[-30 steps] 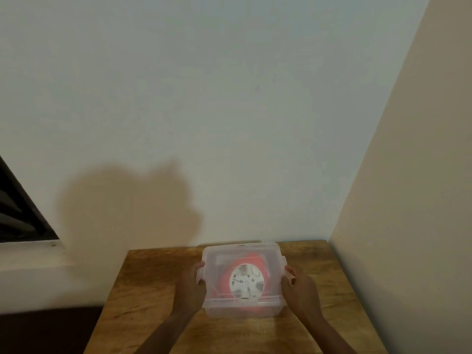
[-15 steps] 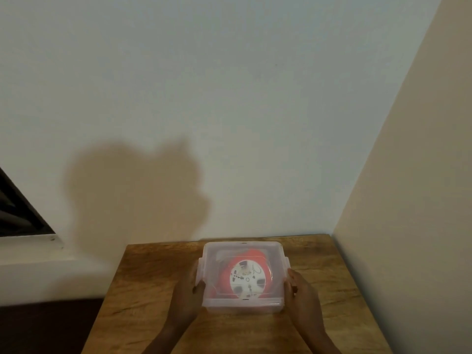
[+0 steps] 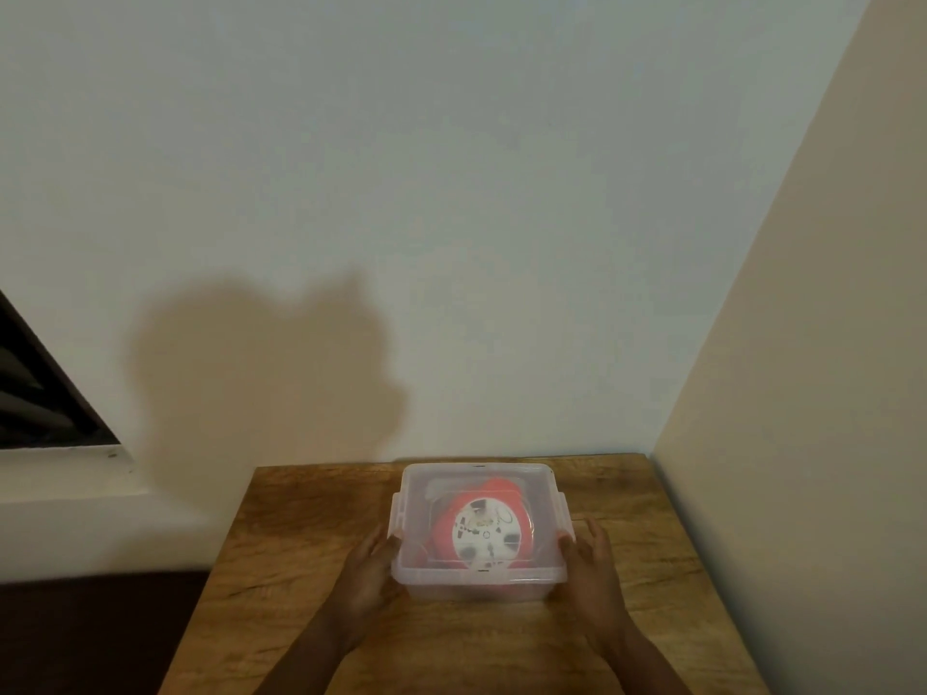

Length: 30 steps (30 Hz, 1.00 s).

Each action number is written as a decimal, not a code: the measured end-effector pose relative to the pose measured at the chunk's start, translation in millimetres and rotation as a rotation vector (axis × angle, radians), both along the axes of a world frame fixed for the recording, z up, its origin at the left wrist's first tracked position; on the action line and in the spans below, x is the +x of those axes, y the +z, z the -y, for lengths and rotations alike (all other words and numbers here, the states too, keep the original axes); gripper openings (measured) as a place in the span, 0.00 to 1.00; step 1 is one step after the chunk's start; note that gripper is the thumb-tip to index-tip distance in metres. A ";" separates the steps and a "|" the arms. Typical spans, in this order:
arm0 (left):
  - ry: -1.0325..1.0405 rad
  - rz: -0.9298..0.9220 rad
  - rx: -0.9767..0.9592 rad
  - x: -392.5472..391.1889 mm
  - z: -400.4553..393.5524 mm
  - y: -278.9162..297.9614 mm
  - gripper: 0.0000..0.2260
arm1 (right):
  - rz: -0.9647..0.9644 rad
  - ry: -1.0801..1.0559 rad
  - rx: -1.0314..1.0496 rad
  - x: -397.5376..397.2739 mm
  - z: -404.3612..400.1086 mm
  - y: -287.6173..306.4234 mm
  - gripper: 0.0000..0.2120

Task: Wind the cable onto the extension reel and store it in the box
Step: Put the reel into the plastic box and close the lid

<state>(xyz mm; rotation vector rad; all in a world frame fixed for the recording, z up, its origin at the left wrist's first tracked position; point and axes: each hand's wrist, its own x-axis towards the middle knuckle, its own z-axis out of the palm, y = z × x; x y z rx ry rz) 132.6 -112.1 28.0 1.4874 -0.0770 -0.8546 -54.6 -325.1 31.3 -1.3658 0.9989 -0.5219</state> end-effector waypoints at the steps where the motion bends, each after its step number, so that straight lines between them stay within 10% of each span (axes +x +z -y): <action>1: -0.008 -0.022 -0.003 1.9 -1.2 0.2 0.22 | 0.021 0.000 0.126 -0.4 3.5 2.5 0.29; 8: 0.062 -0.074 -0.001 3.9 0.8 -1.9 0.28 | 0.117 0.038 0.437 -3.5 26.9 18.6 0.20; 21: 0.129 0.037 0.115 1.6 4.6 -3.3 0.32 | -0.296 0.055 -0.565 15.1 1.0 12.5 0.12; 30: 0.161 0.393 0.231 -2.7 6.8 3.0 0.24 | -0.297 0.016 -0.671 17.4 -8.2 7.8 0.15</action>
